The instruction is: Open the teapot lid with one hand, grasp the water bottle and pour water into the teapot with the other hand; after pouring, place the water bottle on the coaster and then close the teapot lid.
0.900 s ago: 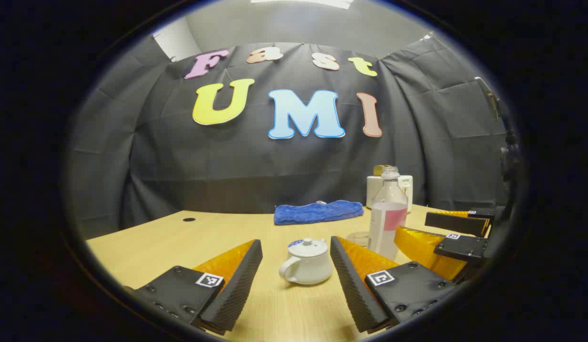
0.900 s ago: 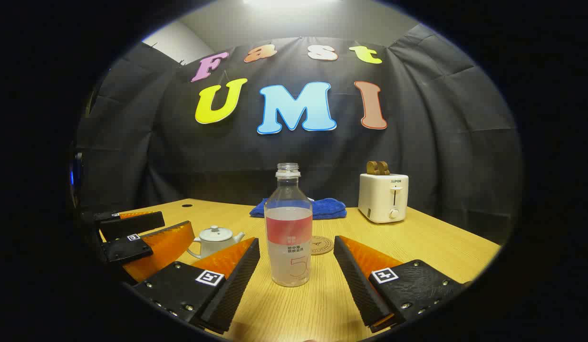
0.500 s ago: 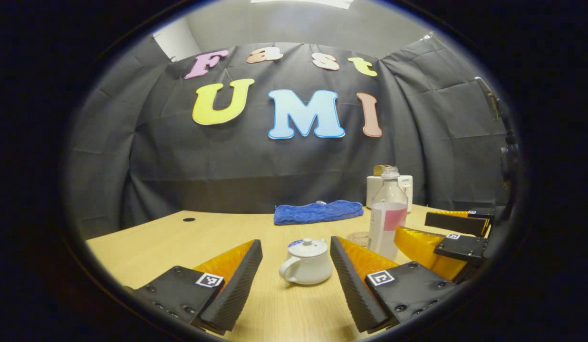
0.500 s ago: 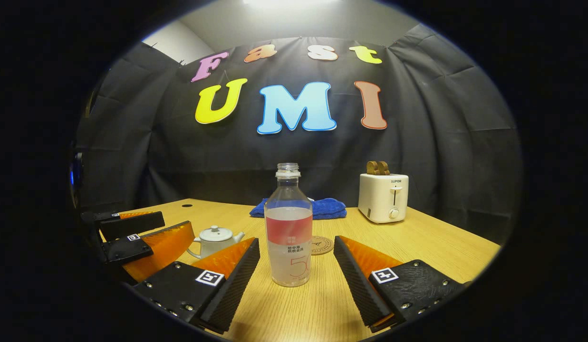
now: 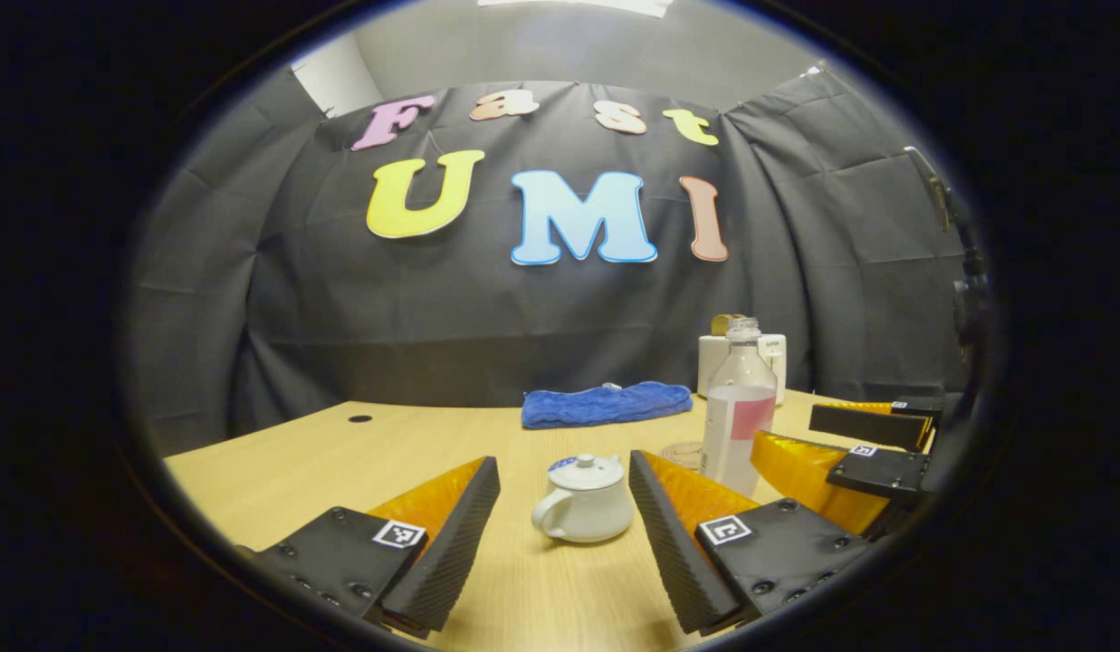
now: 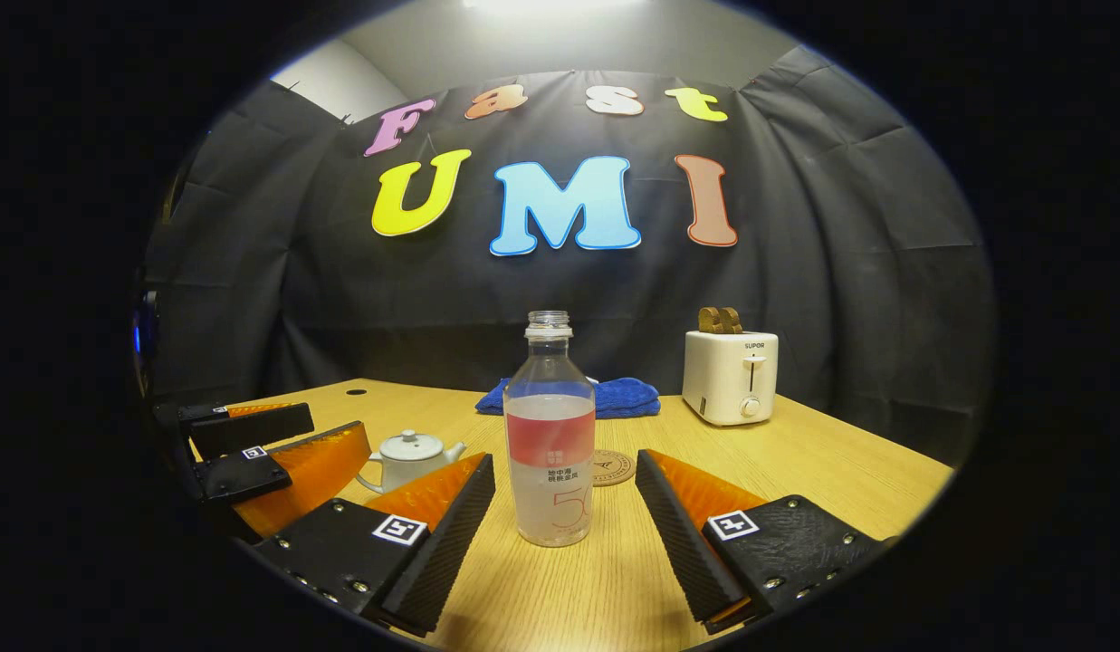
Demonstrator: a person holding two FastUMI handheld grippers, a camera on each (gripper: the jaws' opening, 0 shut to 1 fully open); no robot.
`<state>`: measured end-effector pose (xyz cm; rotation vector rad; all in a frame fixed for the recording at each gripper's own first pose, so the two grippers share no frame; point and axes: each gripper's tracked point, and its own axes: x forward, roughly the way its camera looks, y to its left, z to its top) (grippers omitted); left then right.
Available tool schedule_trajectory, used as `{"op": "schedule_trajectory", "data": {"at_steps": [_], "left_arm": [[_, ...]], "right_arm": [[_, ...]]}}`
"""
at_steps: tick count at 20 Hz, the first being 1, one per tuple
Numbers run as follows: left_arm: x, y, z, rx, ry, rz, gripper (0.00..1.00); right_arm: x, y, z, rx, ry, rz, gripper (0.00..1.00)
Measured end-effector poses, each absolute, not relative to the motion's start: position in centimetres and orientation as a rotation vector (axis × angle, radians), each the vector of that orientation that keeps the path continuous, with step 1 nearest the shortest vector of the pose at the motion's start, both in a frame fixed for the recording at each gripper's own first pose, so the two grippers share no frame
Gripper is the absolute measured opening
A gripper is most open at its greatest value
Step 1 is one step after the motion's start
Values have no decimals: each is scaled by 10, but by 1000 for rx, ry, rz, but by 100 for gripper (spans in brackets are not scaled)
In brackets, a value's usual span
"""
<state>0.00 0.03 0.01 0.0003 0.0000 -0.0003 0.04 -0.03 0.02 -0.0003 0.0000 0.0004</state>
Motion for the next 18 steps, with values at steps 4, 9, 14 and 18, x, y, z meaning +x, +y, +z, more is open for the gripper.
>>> {"op": "schedule_trajectory", "data": {"at_steps": [4, 9, 14, 18], "left_arm": [[0, 0, -1, 1, 1, -1, 96], [0, 0, -1, 1, 3, -1, 96], [16, -12, 0, -1, -2, -58, 96], [33, -15, 0, -1, -4, -86, 96]], "right_arm": [[0, 0, 1, 0, 0, 0, 97], [0, 0, 1, 0, -1, 1, 97], [7, 7, 1, -2, 0, 27, 97], [16, 6, 2, 0, 1, 13, 97]]}}
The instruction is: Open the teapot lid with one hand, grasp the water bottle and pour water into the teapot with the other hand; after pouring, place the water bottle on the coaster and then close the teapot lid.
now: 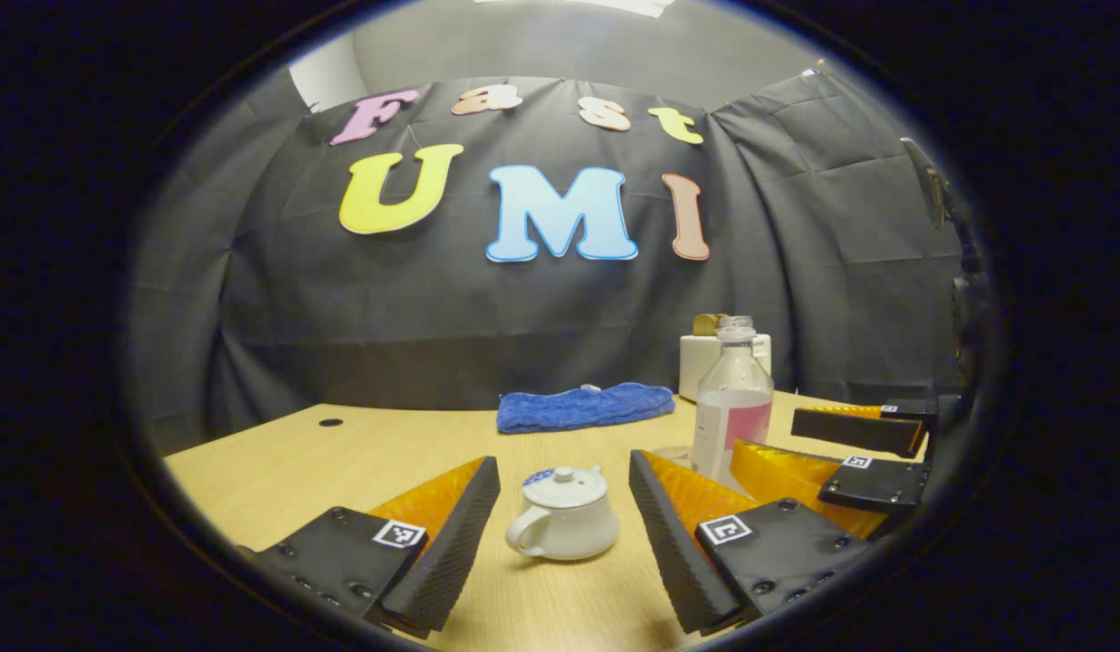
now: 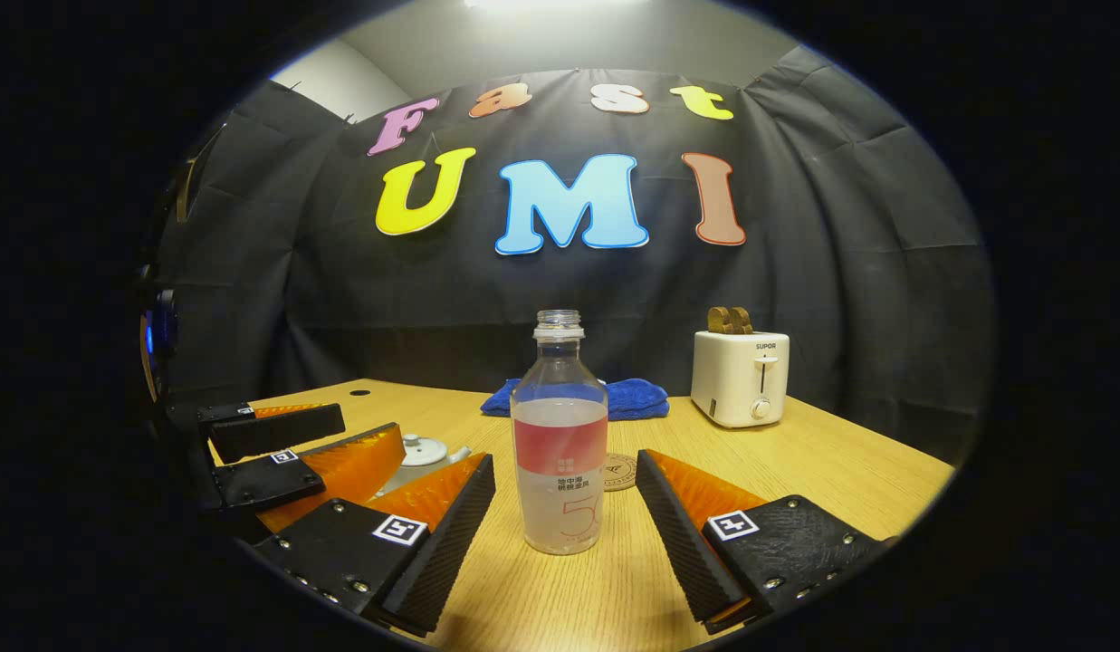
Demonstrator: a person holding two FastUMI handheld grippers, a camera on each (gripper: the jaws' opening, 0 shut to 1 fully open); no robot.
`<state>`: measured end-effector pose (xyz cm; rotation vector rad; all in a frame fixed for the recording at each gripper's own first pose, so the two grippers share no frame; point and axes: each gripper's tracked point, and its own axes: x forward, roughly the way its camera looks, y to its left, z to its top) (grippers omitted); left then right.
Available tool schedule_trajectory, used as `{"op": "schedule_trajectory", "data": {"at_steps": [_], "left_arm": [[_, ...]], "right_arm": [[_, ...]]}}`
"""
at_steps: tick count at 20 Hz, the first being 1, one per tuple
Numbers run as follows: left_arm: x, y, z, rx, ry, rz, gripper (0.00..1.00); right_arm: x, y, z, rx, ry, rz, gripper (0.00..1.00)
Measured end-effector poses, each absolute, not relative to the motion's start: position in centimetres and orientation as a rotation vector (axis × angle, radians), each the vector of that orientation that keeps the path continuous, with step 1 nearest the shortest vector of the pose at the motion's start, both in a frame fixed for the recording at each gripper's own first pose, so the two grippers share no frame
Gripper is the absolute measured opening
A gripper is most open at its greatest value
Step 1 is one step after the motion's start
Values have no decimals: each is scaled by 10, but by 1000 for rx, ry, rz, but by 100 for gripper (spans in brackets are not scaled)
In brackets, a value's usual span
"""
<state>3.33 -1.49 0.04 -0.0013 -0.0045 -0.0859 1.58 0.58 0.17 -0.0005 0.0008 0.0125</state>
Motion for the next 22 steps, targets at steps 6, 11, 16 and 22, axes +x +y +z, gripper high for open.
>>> {"op": "schedule_trajectory", "data": {"at_steps": [6, 11, 16, 22], "left_arm": [[60, -19, -5, 3, 25, -114, 96], [77, -20, -2, 1, 12, -113, 96], [81, -24, -4, 5, 23, -118, 96], [94, -22, -18, 3, 130, -115, 84]], "right_arm": [[28, 6, 1, 1, 4, 3, 97], [38, 5, 1, 1, 3, -2, 96], [38, 4, 2, 0, 1, -12, 97], [40, 4, 2, 1, 1, -13, 97]]}}
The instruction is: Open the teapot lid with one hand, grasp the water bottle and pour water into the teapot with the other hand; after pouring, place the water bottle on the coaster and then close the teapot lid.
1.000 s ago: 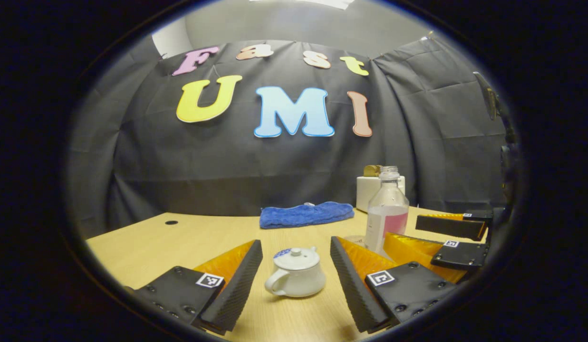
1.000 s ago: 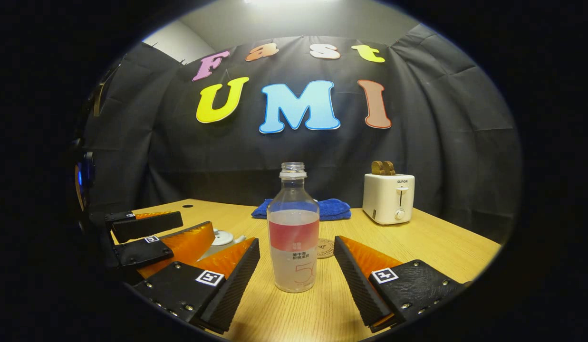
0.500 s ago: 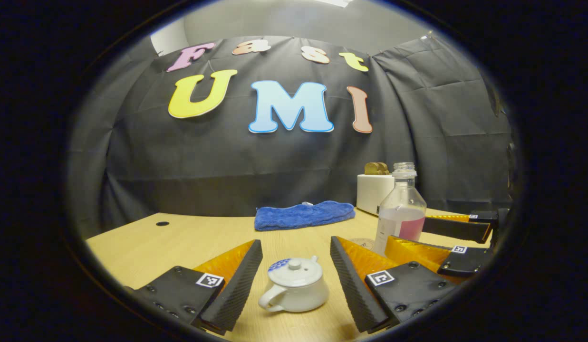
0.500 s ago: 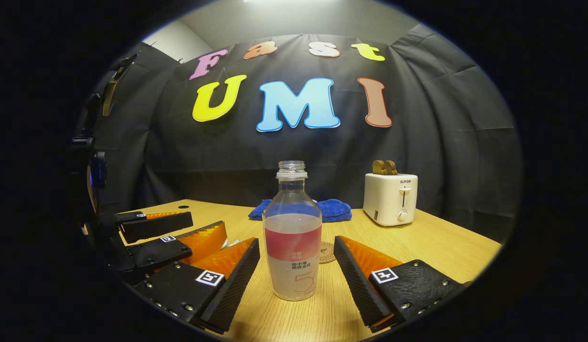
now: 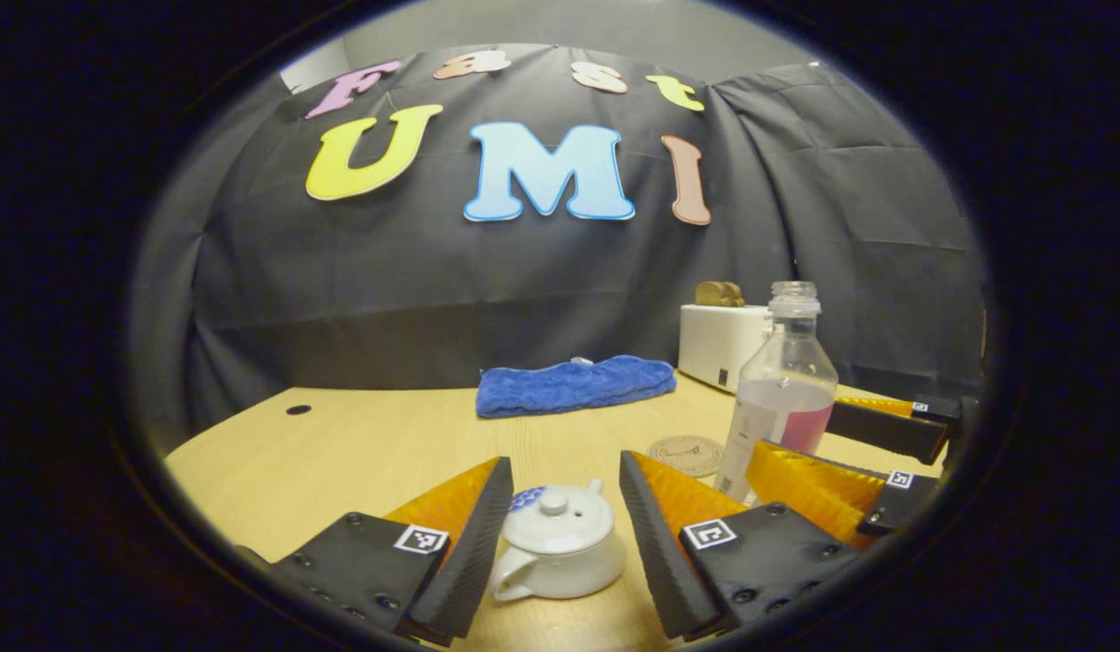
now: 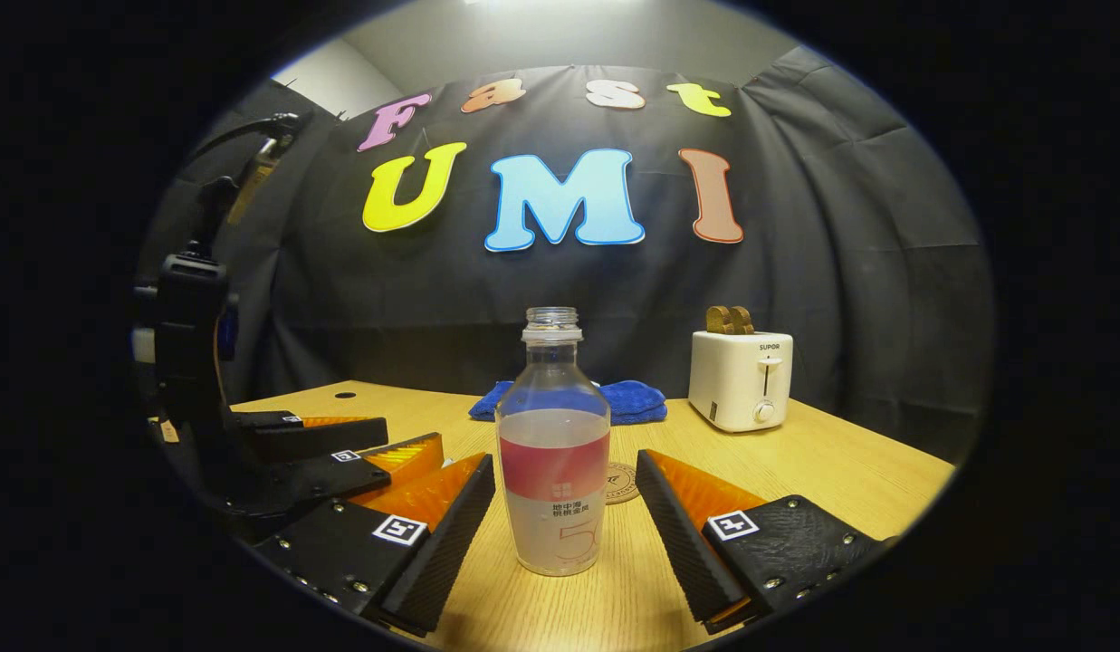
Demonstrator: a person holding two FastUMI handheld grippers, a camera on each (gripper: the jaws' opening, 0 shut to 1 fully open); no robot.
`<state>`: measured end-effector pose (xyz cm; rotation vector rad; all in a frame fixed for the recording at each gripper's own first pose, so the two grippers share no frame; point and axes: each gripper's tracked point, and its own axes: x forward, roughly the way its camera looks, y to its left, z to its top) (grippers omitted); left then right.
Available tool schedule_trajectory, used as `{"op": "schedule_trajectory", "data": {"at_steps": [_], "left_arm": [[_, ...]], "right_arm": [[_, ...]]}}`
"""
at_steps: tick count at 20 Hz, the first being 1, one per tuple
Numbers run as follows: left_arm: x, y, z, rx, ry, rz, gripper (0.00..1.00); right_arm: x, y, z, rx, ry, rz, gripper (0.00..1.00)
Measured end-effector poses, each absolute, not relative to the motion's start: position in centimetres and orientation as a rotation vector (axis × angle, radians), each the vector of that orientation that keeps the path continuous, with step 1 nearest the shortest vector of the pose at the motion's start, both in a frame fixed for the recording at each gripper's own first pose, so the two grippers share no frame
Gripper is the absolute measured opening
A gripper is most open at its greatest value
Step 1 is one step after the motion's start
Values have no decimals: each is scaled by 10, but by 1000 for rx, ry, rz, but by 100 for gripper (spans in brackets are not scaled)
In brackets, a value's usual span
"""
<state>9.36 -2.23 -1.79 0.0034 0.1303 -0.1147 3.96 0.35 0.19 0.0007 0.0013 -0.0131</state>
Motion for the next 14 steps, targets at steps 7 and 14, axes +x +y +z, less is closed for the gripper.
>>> {"op": "schedule_trajectory", "data": {"at_steps": [7, 14], "left_arm": [[90, -26, -19, 11, 142, -117, 66], [88, -30, -19, 25, 148, -130, 55]], "right_arm": [[39, 3, 2, 1, 2, -13, 97], [39, 3, 2, 1, 3, -13, 96]]}}
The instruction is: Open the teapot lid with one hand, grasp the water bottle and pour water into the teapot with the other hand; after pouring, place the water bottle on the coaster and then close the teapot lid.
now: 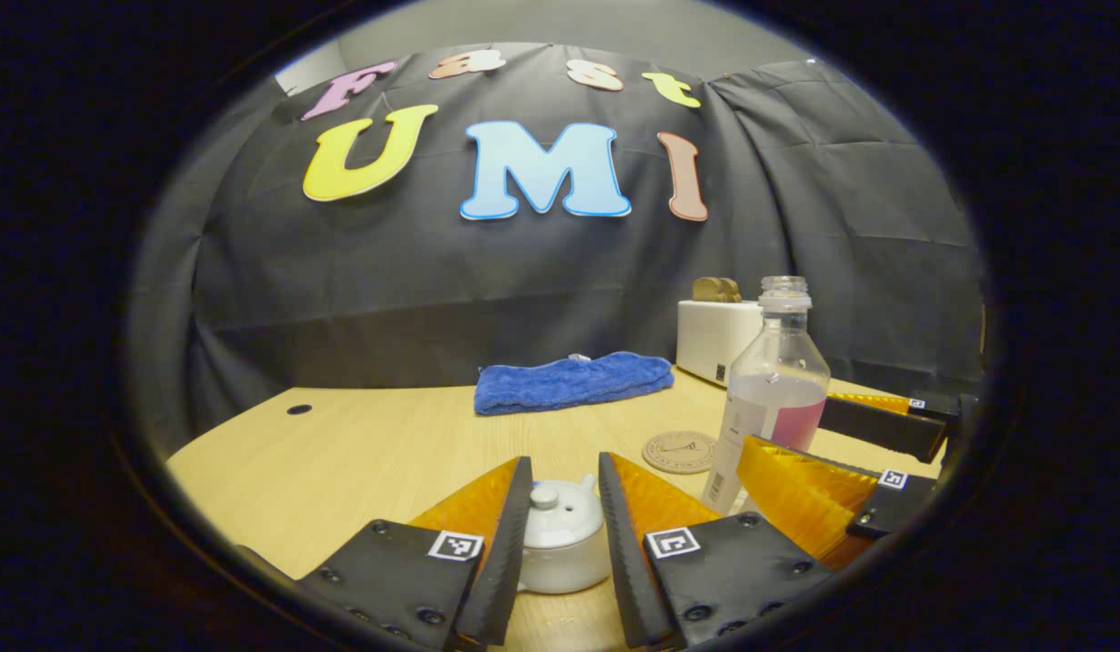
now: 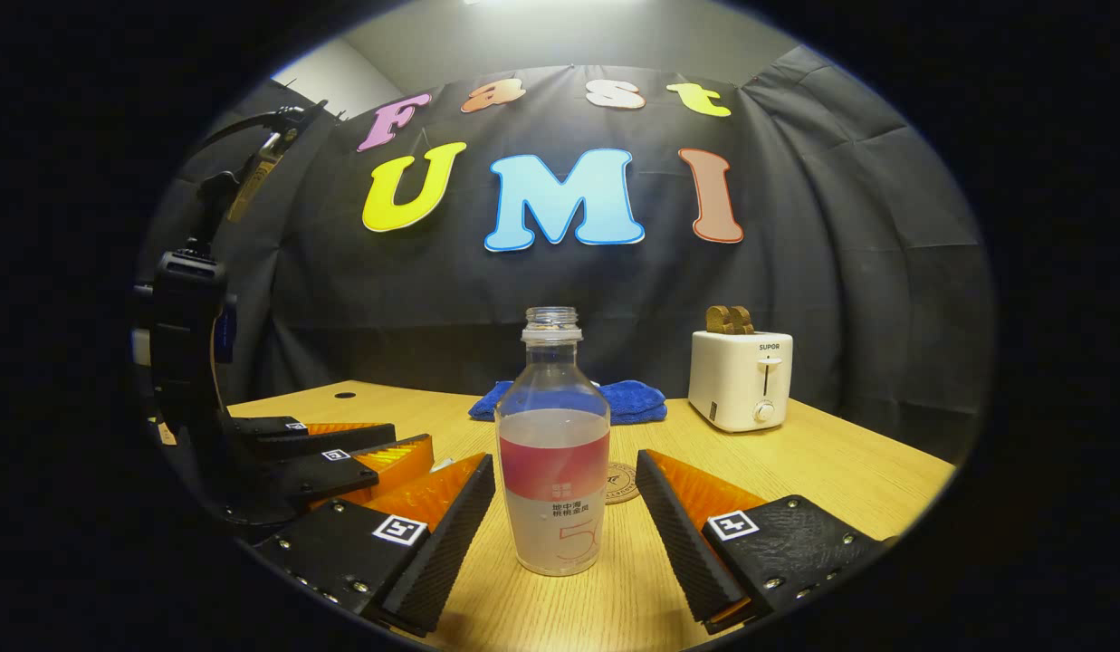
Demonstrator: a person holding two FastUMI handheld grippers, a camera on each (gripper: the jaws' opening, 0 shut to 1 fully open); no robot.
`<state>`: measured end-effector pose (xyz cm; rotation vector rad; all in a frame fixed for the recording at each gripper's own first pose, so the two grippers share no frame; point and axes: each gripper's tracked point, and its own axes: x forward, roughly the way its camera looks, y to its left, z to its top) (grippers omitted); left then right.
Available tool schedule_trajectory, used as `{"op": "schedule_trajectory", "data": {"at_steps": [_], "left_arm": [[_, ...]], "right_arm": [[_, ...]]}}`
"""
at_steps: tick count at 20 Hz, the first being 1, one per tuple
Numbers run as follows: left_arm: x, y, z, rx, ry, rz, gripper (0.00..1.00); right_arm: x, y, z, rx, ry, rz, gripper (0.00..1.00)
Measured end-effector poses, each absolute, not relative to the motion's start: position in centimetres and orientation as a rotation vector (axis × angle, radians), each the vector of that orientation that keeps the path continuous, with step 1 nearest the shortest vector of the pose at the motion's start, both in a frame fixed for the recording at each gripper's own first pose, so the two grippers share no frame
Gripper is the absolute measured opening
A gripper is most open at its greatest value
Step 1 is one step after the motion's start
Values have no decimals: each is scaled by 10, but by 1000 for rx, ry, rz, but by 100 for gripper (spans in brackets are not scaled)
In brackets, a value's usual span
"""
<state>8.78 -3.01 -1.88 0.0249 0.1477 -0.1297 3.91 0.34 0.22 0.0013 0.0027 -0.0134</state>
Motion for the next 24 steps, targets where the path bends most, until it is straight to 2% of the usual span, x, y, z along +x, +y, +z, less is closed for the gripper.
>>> {"op": "schedule_trajectory", "data": {"at_steps": [2, 7, 9, 14, 15, 21, 24], "left_arm": [[88, -32, -18, 31, 153, -137, 55], [89, -21, -18, 18, 147, -100, 21], [89, -23, -18, 13, 150, -104, 26], [86, -22, -18, 62, 153, -81, 26], [90, -23, -20, 66, 158, -83, 16], [89, -20, -17, 30, 143, -90, 17], [84, -12, -8, -34, 88, -80, 17]], "right_arm": [[40, 4, 2, 3, 5, -14, 96], [39, 3, 2, 1, 3, -16, 97], [39, 4, 2, 2, 4, -16, 97], [40, 4, 2, 1, 4, -16, 97], [39, 3, 2, 1, 4, -16, 97], [41, 3, 1, 2, 4, -15, 97], [41, 2, 1, 2, 4, -19, 97]]}}
